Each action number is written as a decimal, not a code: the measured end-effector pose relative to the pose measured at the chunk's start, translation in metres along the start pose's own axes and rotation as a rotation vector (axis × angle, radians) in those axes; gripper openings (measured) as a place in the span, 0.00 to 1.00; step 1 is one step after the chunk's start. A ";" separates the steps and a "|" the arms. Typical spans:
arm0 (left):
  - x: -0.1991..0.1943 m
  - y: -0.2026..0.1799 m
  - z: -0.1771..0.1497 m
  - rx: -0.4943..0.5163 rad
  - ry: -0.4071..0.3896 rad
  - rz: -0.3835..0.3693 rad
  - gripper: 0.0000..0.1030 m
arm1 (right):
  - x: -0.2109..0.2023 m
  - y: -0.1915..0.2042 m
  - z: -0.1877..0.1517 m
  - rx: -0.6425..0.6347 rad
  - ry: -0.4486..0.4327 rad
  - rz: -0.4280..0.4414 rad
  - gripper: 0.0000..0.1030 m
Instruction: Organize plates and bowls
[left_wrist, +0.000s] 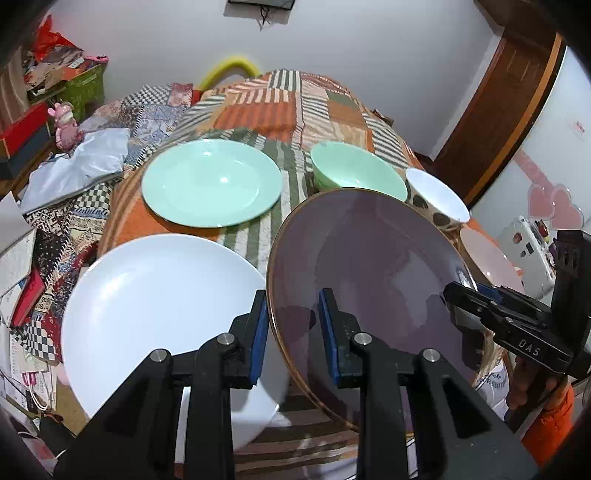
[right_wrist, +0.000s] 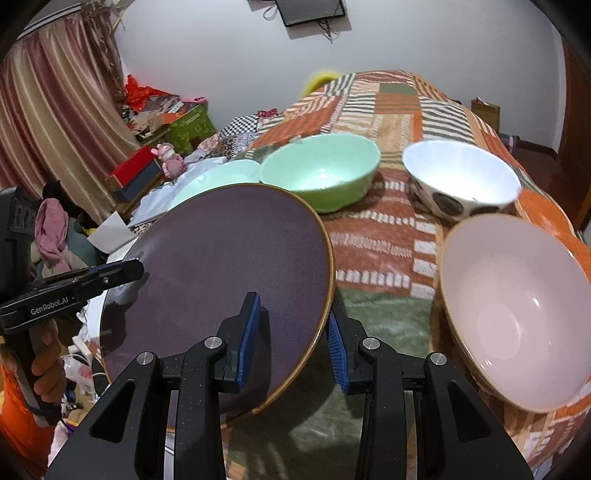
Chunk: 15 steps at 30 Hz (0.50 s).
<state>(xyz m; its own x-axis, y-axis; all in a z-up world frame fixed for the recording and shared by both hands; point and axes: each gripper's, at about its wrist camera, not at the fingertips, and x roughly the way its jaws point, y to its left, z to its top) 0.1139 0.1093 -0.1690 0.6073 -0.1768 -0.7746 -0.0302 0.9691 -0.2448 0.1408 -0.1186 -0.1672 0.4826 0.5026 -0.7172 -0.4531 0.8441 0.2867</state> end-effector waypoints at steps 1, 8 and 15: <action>0.002 -0.001 0.000 0.002 0.005 -0.002 0.26 | 0.000 -0.003 -0.002 0.008 0.001 -0.003 0.31; 0.026 -0.011 -0.003 0.020 0.053 -0.020 0.26 | -0.002 -0.019 -0.012 0.073 0.009 -0.025 0.31; 0.047 -0.018 -0.005 0.037 0.097 -0.022 0.26 | -0.002 -0.024 -0.015 0.101 -0.001 -0.058 0.31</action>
<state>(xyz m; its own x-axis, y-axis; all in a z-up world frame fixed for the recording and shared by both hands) 0.1389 0.0823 -0.2038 0.5273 -0.2123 -0.8227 0.0131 0.9702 -0.2420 0.1389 -0.1425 -0.1820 0.5071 0.4525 -0.7336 -0.3461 0.8864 0.3075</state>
